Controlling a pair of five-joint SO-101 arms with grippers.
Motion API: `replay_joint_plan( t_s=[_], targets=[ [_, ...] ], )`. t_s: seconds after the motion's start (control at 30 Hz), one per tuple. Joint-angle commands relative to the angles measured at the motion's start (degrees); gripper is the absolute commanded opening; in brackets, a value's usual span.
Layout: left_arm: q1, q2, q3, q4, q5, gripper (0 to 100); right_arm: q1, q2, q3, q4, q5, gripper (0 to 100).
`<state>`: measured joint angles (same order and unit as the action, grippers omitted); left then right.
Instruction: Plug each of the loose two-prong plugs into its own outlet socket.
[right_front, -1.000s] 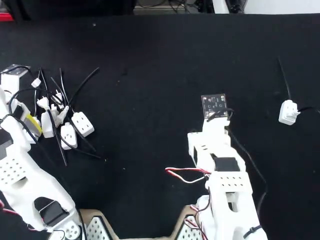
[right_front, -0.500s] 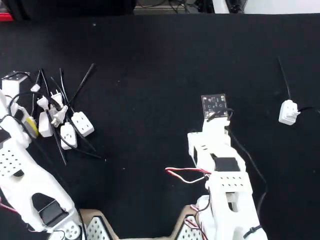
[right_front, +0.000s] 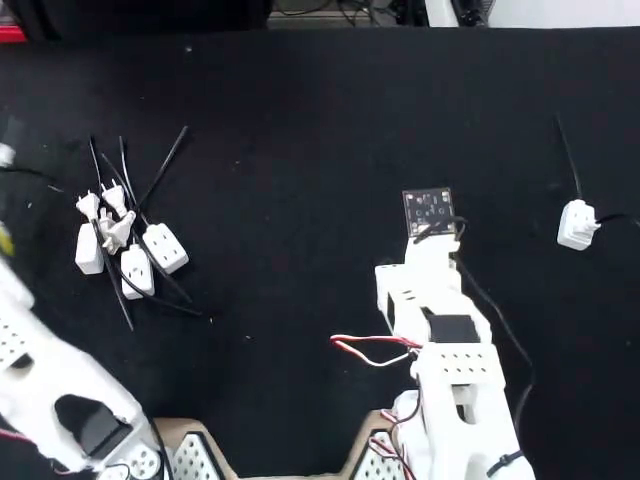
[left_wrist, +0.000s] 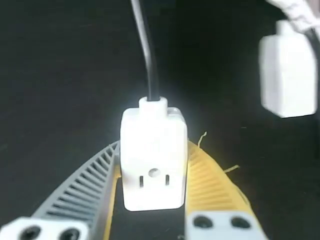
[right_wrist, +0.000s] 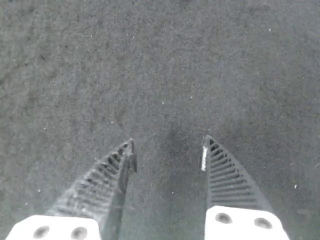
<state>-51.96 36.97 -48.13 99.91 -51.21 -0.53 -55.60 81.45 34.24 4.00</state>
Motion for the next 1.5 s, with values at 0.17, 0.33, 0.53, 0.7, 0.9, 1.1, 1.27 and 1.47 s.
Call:
replay_joint_plan(
  t_s=[0.17,0.33,0.53,0.7,0.9,1.1,1.27,1.47],
  targets=[
    [-1.54,-17.85,-2.15,0.97,11.96,3,1.49,-1.45,-0.57,-1.05,0.00,19.8],
    [10.15,-32.70,17.10,0.97,16.44,3,7.91,-1.54,-1.01,-1.32,-0.53,19.8],
    [37.67,-54.15,46.90,-0.53,27.25,3,10.90,-1.54,-1.36,-1.32,-0.62,19.8],
    [62.90,-62.51,71.34,-19.78,39.12,3,10.90,-1.36,-0.31,-2.90,-0.62,19.8],
    [74.59,-62.15,89.27,-43.96,44.40,5,10.99,-1.45,1.63,-5.45,-0.62,19.8],
    [75.12,-56.44,95.08,-52.66,51.78,26,10.90,-1.45,1.54,-5.45,-0.44,19.8],
    [74.51,-52.22,94.90,-52.92,52.13,23,10.90,-1.45,1.54,-5.45,-0.44,19.8],
    [71.52,-51.96,93.32,-52.92,52.04,22,10.02,-1.45,1.71,-5.45,-0.18,19.8]
  ],
)
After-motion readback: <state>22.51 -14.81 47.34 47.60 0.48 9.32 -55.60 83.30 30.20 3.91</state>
